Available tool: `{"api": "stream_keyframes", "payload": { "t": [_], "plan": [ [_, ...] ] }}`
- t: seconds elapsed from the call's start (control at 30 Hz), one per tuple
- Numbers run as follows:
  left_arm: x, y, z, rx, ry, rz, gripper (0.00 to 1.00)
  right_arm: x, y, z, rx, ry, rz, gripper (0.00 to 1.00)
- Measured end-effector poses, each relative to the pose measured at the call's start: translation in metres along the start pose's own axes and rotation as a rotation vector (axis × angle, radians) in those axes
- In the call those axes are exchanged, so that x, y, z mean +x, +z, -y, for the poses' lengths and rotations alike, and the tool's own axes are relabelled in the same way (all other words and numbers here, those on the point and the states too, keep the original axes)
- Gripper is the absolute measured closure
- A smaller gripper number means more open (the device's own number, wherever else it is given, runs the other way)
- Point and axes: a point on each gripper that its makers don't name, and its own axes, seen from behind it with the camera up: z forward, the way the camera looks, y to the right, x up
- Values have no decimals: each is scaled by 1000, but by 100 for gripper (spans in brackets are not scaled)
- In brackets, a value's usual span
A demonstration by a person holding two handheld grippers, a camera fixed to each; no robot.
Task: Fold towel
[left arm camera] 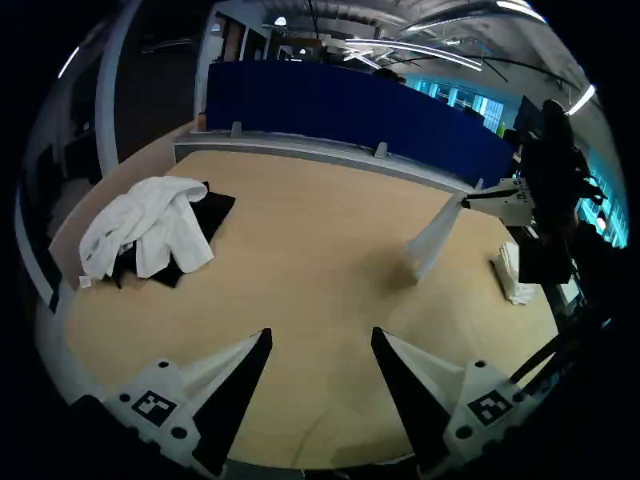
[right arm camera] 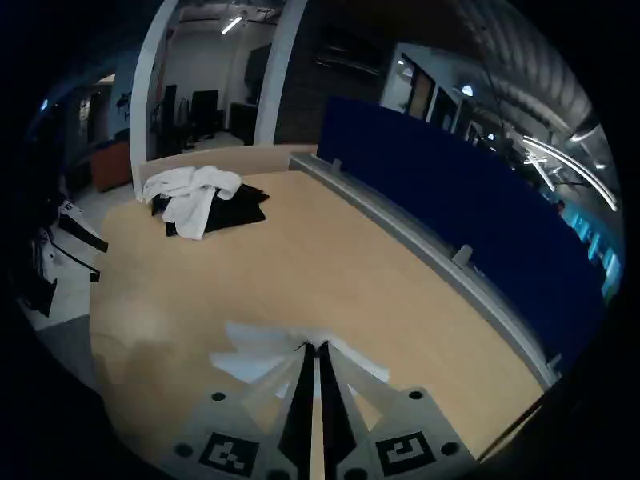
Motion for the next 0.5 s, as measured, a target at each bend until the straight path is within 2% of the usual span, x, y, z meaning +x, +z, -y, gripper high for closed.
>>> {"api": "stream_keyframes", "payload": {
  "t": [0.27, 0.5],
  "plan": [
    [4, 1, -10, -18, 10, -2, 8, -4, -12, -18, -20, 35, -1, 96],
    [6, 7, -22, -40, 19, 3, 8, -13, -33, -44, -46, 57, 4, 96]
  ]
}}
